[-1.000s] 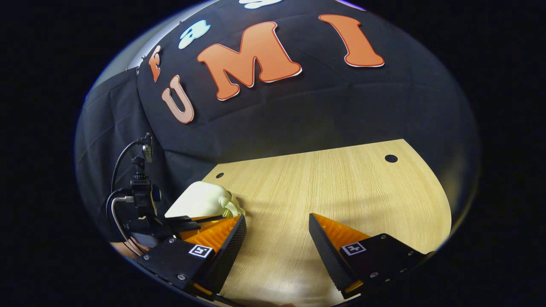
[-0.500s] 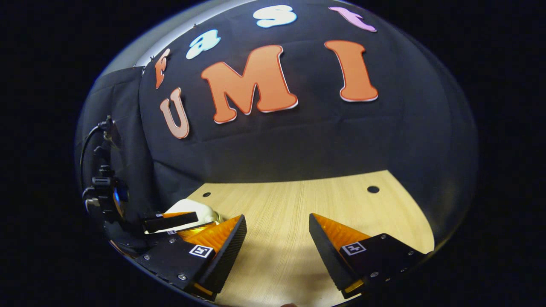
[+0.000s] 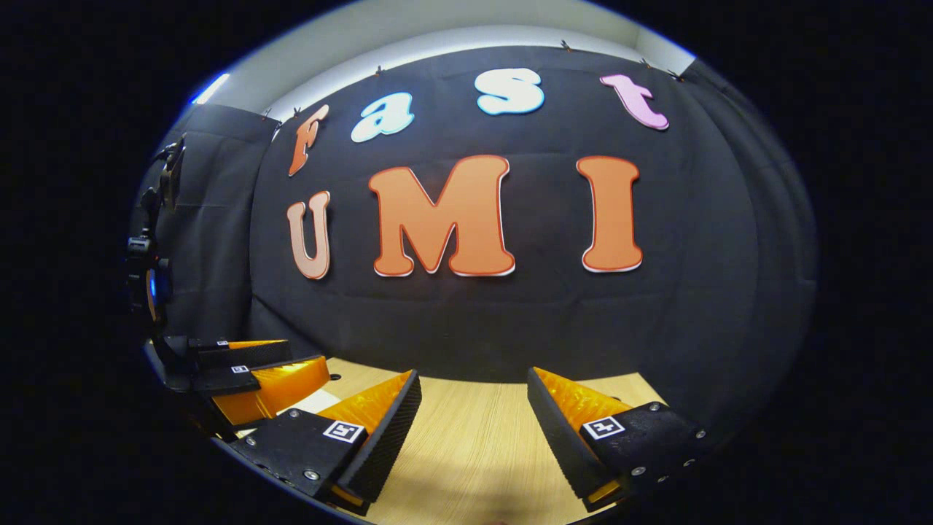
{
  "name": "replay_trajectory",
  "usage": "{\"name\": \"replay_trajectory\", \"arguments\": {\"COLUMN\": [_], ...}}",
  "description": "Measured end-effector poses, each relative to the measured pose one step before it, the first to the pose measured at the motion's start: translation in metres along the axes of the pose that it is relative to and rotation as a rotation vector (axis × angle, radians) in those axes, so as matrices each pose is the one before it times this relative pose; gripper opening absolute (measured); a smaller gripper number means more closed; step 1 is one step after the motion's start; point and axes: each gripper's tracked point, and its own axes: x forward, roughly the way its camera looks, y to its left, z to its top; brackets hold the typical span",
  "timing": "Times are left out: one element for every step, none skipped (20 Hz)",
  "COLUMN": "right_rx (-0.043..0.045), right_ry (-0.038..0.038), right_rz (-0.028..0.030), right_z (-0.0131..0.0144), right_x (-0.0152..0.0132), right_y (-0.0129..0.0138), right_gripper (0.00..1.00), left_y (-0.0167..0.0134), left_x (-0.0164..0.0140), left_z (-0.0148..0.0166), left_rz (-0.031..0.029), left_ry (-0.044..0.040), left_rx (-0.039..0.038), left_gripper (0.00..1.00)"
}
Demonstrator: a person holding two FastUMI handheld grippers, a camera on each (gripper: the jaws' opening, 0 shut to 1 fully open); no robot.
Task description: First open the suitcase, pack the skin care products into it, and then close the suitcase.
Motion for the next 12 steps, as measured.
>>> {"name": "replay_trajectory", "arguments": {"right_rx": [-0.01617,-0.01266,-0.00862,-0.00757,-0.00790,-0.00497,-0.00036,0.00503,0.00540,0.00439,0.00063,0.00110], "right_ry": [-0.02134,-0.01450,-0.01197,-0.00626,-0.00711,0.00046,0.00029,-0.00245,-0.00562,-0.00663,-0.00636,-0.00500], "right_rz": [0.00135,-0.00264,0.00230,-0.00050,0.00000,0.00007,-0.00061,0.00315,-0.00130,0.00195,-0.00067,0.00189], "right_z": [0.00358,0.00284,0.00257,0.00011,0.00128,-0.00113,-0.00011,0.00160,0.00150,0.00150,0.00158,0.00041], "right_x": [-0.00149,-0.00056,-0.00128,-0.00102,-0.00073,0.00015,-0.00060,-0.00209,-0.00102,-0.00068,-0.00044,-0.00141], "right_y": [-0.00013,-0.00023,0.00033,-0.00014,-0.00037,-0.00005,-0.00095,0.00001,-0.00171,-0.00122,-0.00108,-0.00032], "right_gripper": [0.93,0.93,0.93,0.93,0.93,0.93,0.94,0.94,0.93,0.94,0.94,0.94], "left_y": [0.00257,0.00069,0.00106,0.00187,-0.00124,-0.00079,-0.00005,0.00006,-0.00123,-0.00183,-0.00234,-0.00369], "left_x": [-0.00513,0.00072,-0.00393,0.00114,0.00021,-0.00218,0.00057,0.00041,-0.00136,-0.00022,0.00073,0.00157], "left_z": [0.00667,0.00514,0.00521,0.00549,-0.00084,-0.00099,0.00112,0.00095,0.00115,0.00136,0.00240,0.00187], "left_rz": [0.00426,-0.00326,0.00185,0.00520,0.00240,0.00009,-0.00281,-0.00073,-0.00575,-0.00880,-0.00809,-0.00546], "left_ry": [-0.02600,-0.02678,-0.02086,-0.02419,-0.01318,0.00134,0.00339,0.00306,0.00192,-0.00126,-0.00206,0.00148], "left_rx": [-0.00763,-0.00721,0.00300,0.01115,0.01602,0.00928,0.00459,0.00006,-0.00357,-0.00323,0.00045,0.00320], "left_gripper": [0.93,0.93,0.93,0.95,0.99,0.95,0.92,0.92,0.95,0.95,0.95,0.92]}}
